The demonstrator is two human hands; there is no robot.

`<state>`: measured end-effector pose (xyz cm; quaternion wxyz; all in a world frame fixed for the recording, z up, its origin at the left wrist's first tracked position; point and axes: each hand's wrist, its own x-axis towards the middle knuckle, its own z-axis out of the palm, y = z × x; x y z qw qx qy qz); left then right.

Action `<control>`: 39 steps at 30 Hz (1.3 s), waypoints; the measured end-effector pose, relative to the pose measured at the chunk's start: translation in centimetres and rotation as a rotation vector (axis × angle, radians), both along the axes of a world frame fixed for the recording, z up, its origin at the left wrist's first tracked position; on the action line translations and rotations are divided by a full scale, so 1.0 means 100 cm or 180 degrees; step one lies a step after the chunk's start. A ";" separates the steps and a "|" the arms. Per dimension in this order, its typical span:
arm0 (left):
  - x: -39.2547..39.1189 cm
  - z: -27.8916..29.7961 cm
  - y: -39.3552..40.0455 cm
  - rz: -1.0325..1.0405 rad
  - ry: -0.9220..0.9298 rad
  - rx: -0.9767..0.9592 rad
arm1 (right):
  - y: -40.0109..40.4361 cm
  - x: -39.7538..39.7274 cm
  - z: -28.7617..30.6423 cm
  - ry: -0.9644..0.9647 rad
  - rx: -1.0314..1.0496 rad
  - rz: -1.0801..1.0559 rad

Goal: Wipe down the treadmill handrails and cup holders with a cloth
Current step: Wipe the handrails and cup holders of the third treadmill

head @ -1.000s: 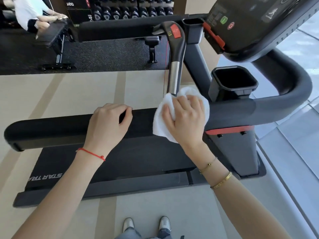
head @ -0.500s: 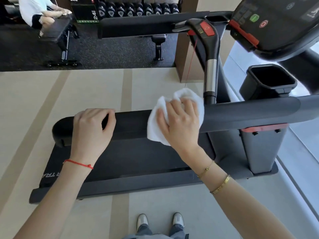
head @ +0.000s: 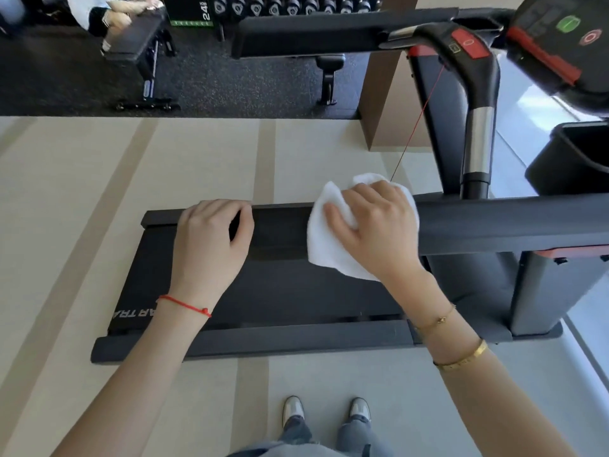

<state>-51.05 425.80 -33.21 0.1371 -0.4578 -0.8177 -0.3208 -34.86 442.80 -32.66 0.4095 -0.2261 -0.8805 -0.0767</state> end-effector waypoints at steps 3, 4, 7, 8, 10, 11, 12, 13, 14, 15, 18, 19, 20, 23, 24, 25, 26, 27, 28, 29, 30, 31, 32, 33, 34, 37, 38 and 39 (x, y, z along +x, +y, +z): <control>-0.008 -0.003 -0.005 0.0099 -0.0012 0.0051 | -0.009 -0.011 0.007 -0.0188 -0.0294 -0.0378; -0.009 -0.004 -0.007 0.0078 -0.0093 0.0085 | -0.014 -0.018 0.009 -0.0347 -0.0381 -0.0413; -0.011 -0.004 -0.010 0.0093 -0.0383 0.0194 | -0.027 -0.043 0.016 -0.0916 -0.0582 -0.0250; -0.011 -0.003 -0.011 0.0111 -0.0422 0.0210 | -0.031 -0.052 0.018 -0.1092 -0.0644 -0.0183; -0.010 -0.003 -0.011 0.0091 -0.0417 0.0193 | -0.038 -0.069 0.023 -0.1370 -0.0773 -0.0038; -0.010 -0.003 -0.012 0.0074 -0.0395 0.0181 | -0.042 -0.078 0.025 -0.1456 -0.0841 0.0053; -0.010 -0.002 -0.012 0.0064 -0.0382 0.0180 | -0.046 -0.084 0.026 -0.1515 -0.0868 0.0135; -0.011 -0.002 -0.012 0.0055 -0.0387 0.0190 | -0.049 -0.088 0.027 -0.1566 -0.0830 0.0185; -0.011 -0.002 -0.013 0.0042 -0.0400 0.0201 | -0.051 -0.090 0.027 -0.1625 -0.0699 0.0185; -0.011 -0.002 -0.013 0.0017 -0.0417 0.0203 | -0.053 -0.088 0.027 -0.1685 -0.0530 0.0146; -0.012 -0.005 -0.015 -0.0084 -0.0408 0.0155 | -0.052 -0.075 0.023 -0.1614 -0.0402 0.0083; -0.012 -0.005 -0.015 -0.0105 -0.0384 0.0149 | -0.051 -0.070 0.021 -0.1445 -0.0502 0.0140; -0.013 -0.004 -0.015 -0.0117 -0.0363 0.0160 | -0.049 -0.064 0.018 -0.1241 -0.0529 0.0188; -0.013 -0.004 -0.016 -0.0100 -0.0347 0.0196 | -0.035 -0.038 0.014 -0.0760 -0.0349 0.0015; -0.013 -0.004 -0.016 -0.0093 -0.0355 0.0198 | -0.027 -0.028 0.014 -0.0738 -0.0373 -0.0147; -0.012 -0.004 -0.015 -0.0090 -0.0360 0.0198 | -0.019 -0.018 0.016 -0.0748 -0.0422 -0.0325; -0.012 -0.004 -0.015 -0.0088 -0.0360 0.0196 | -0.013 -0.010 0.019 -0.0763 -0.0505 -0.0471; -0.012 -0.004 -0.014 -0.0088 -0.0354 0.0191 | -0.008 -0.005 0.022 -0.0790 -0.0627 -0.0583; -0.011 -0.005 -0.014 -0.0088 -0.0346 0.0191 | -0.007 -0.002 0.024 -0.0812 -0.0737 -0.0681; -0.011 -0.005 -0.014 -0.0090 -0.0342 0.0206 | -0.008 -0.003 0.025 -0.0824 -0.0822 -0.0771; -0.011 -0.005 -0.014 -0.0094 -0.0343 0.0227 | -0.010 -0.007 0.026 -0.0842 -0.0900 -0.0820; -0.010 -0.005 -0.013 -0.0094 -0.0346 0.0243 | -0.013 -0.013 0.027 -0.0893 -0.0966 -0.0786; -0.010 -0.005 -0.013 -0.0091 -0.0346 0.0249 | -0.016 -0.020 0.027 -0.0978 -0.1017 -0.0682; -0.009 -0.005 -0.013 -0.0085 -0.0348 0.0246 | -0.019 -0.028 0.027 -0.1084 -0.1074 -0.0552; -0.009 -0.005 -0.012 -0.0078 -0.0350 0.0244 | -0.021 -0.035 0.027 -0.1181 -0.1136 -0.0415; -0.008 -0.004 -0.012 -0.0040 -0.0337 0.0226 | -0.027 -0.048 0.027 -0.1266 -0.1195 -0.0147; -0.007 -0.003 -0.011 -0.0006 -0.0321 0.0187 | -0.028 -0.048 0.025 -0.1225 -0.1089 -0.0128; -0.006 -0.002 -0.010 0.0042 -0.0280 0.0123 | -0.029 -0.046 0.024 -0.1154 -0.0931 -0.0115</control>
